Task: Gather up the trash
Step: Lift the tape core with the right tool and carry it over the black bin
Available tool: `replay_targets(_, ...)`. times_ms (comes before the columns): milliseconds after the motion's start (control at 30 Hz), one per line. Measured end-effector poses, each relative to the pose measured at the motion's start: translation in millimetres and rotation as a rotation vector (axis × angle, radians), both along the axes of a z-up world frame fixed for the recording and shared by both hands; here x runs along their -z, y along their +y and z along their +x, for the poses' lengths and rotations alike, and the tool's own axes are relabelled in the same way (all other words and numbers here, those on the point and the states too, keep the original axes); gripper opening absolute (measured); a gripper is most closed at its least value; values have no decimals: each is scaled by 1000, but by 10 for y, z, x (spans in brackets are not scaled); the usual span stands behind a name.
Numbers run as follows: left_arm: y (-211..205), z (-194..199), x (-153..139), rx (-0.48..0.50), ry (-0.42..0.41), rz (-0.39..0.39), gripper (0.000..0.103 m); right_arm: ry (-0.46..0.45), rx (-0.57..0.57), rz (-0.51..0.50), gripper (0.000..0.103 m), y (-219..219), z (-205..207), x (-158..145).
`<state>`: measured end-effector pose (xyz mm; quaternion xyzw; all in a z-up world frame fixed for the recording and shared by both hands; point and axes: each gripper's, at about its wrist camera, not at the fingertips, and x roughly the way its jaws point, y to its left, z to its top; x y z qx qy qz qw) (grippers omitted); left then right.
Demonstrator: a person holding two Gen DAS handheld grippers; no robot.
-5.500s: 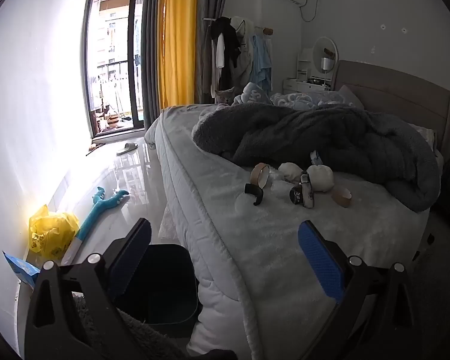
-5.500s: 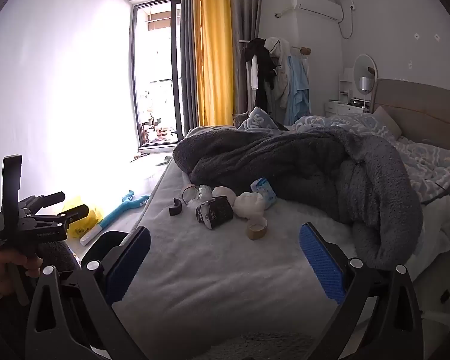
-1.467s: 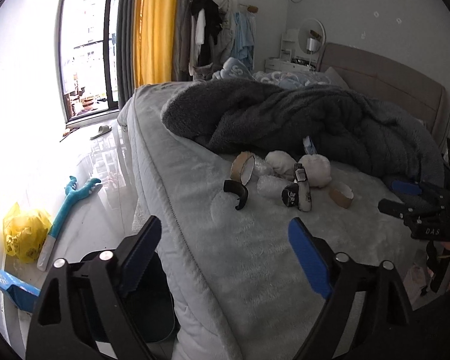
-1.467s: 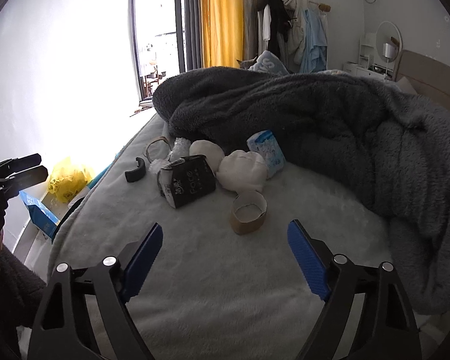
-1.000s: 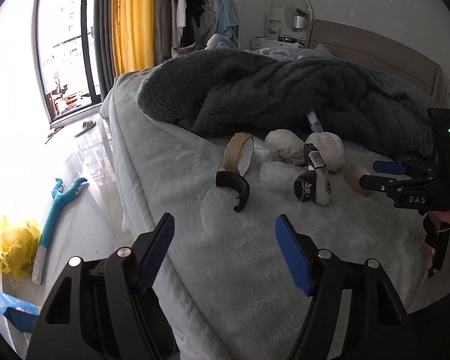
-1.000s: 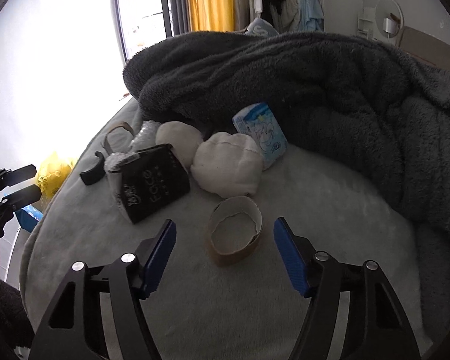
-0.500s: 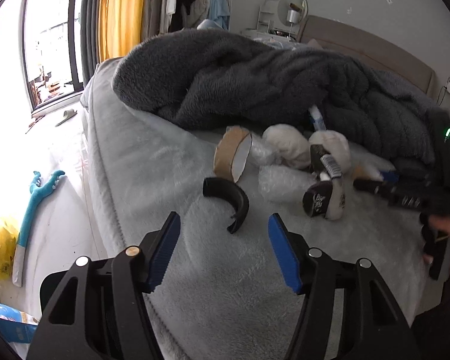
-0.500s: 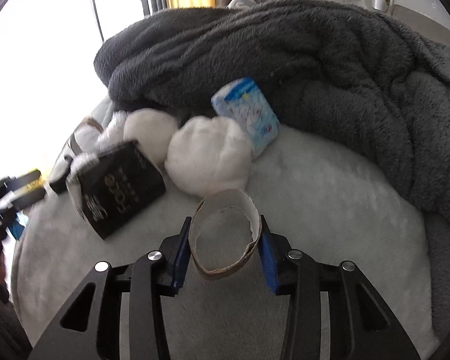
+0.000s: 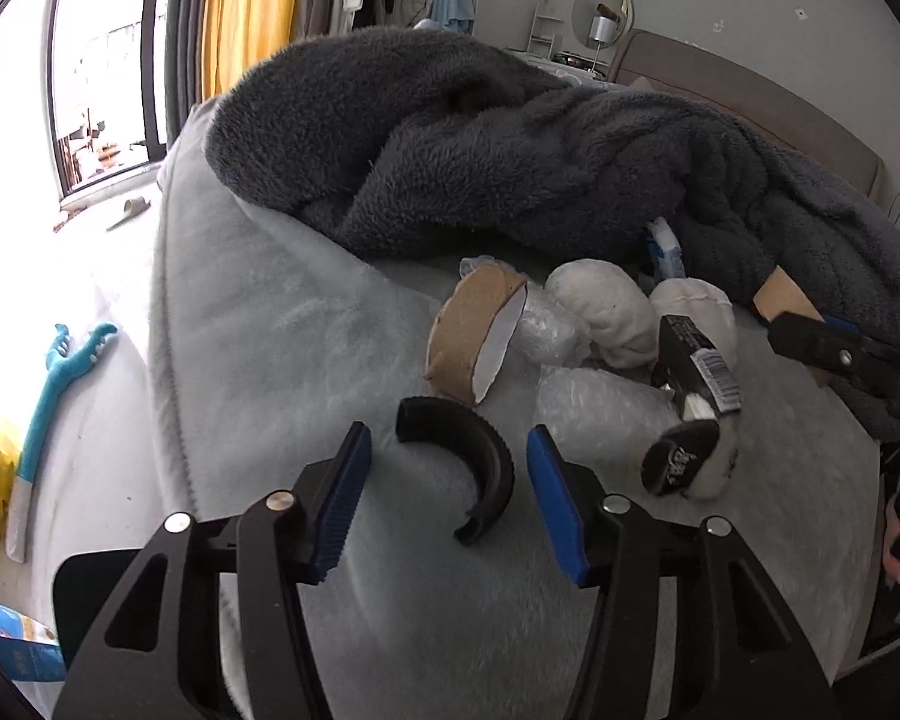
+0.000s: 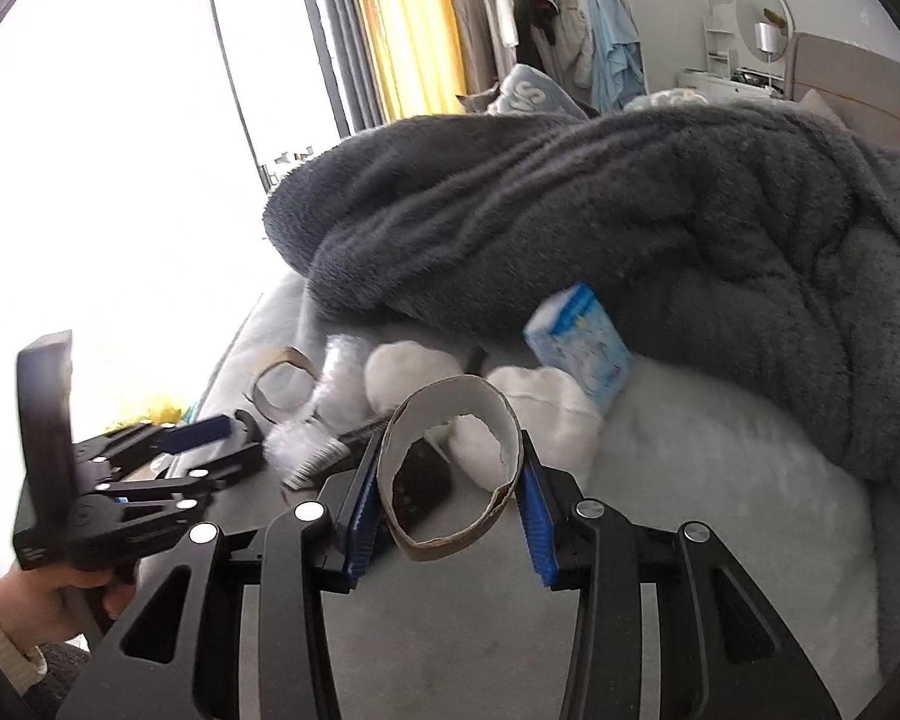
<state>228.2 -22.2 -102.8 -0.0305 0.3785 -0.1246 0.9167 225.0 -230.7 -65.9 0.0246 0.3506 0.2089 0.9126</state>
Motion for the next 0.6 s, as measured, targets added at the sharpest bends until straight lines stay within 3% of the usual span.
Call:
replay_targets(167, 1, 72, 36, -20, 22, 2, 38, 11, -20, 11, 42, 69, 2, -6)
replay_targets(600, 449, -79, -109, -96, 23, -38, 36, -14, -83, 62, 42, 524, -16, -192)
